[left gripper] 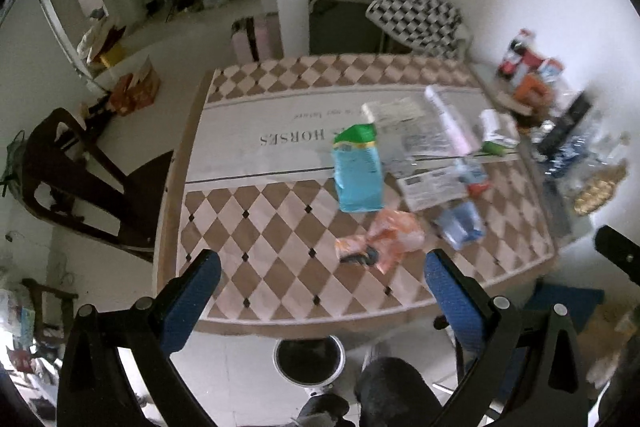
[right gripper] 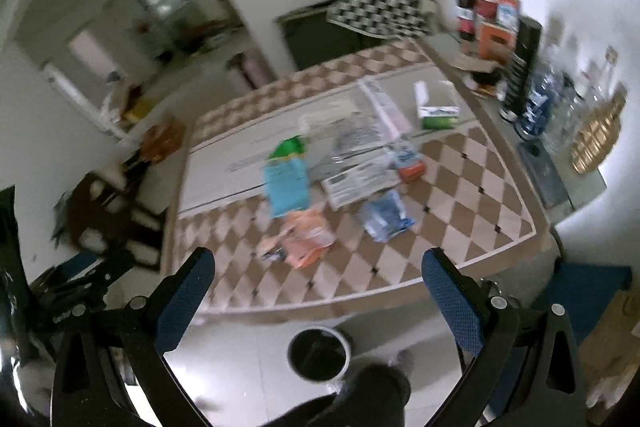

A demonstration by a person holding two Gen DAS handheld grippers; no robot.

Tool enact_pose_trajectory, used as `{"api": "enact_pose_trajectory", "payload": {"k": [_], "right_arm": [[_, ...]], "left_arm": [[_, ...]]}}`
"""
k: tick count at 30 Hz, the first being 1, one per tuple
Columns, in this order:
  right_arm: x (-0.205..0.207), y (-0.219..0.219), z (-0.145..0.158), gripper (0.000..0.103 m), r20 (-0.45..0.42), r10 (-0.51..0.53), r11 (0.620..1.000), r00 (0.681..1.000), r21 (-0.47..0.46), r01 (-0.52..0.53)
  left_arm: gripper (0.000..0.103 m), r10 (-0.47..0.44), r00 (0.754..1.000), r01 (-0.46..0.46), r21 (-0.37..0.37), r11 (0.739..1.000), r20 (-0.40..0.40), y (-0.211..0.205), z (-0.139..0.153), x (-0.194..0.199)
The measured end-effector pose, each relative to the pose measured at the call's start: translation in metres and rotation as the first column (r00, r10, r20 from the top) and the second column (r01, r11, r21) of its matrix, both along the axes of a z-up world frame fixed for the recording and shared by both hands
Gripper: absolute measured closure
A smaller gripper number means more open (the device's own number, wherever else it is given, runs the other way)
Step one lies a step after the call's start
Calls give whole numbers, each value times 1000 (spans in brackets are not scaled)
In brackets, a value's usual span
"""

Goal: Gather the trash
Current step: 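Grasp the blue-green snack bag with left tool while right tool grasps Doctor toothpaste box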

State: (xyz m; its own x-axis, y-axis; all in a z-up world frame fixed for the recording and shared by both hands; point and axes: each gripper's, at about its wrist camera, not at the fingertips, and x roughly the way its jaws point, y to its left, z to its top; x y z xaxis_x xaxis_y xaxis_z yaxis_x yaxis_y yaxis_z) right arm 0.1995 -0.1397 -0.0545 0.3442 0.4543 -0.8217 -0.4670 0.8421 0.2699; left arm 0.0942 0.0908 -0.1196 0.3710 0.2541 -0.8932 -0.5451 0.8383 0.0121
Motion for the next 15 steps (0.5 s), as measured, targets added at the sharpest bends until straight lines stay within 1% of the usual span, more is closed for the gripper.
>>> {"api": "enact_pose_trajectory", "payload": {"k": [1,3,4,5,6,7,9,10,11,13,15], "right_arm": [[14,6,-6,0,-14,-20,1000,1000,-10,20],[48,18,-23,0,-53,-58,998,997,-33,56],[68,24,-38,0,-78,-76,996,994,-50,72],[86,32,-45,0,-97,-84,995,992,-60,78],[109,39,-59,0,-109,-92,993,990,-82,84],[125,47,-68,0,-116,-97,992,989,-97,85],[166,62,-91,0,-140,-95,989,986,-123,78],[194,73,-106,0,-162,-90,988,983,-138,68],[210,80,-115,0,-172,-85,987,981,-149,60],[256,103,-139,0,-193,-65,983,979,-180,30],[286,119,-157,0,-210,-52,978,976,-207,8]], "left_arm": [[0,9,999,-10,-23,1000,-31,9,-14,16],[0,25,997,-30,-63,998,-71,23,-33,44],[0,37,995,-44,-83,996,-89,30,-44,59],[0,48,993,-58,-102,993,-104,36,-55,71],[0,54,991,-70,-136,988,-120,45,-71,91],[0,57,989,-78,-152,985,-138,50,-82,105],[0,55,980,-90,-182,979,-190,61,-111,140],[0,52,976,-93,-187,978,-213,64,-124,155],[0,48,970,-96,-194,976,-238,68,-138,170],[0,49,957,-115,-217,969,-287,74,-164,194],[0,52,941,-141,-246,959,-335,81,-192,216]]}}
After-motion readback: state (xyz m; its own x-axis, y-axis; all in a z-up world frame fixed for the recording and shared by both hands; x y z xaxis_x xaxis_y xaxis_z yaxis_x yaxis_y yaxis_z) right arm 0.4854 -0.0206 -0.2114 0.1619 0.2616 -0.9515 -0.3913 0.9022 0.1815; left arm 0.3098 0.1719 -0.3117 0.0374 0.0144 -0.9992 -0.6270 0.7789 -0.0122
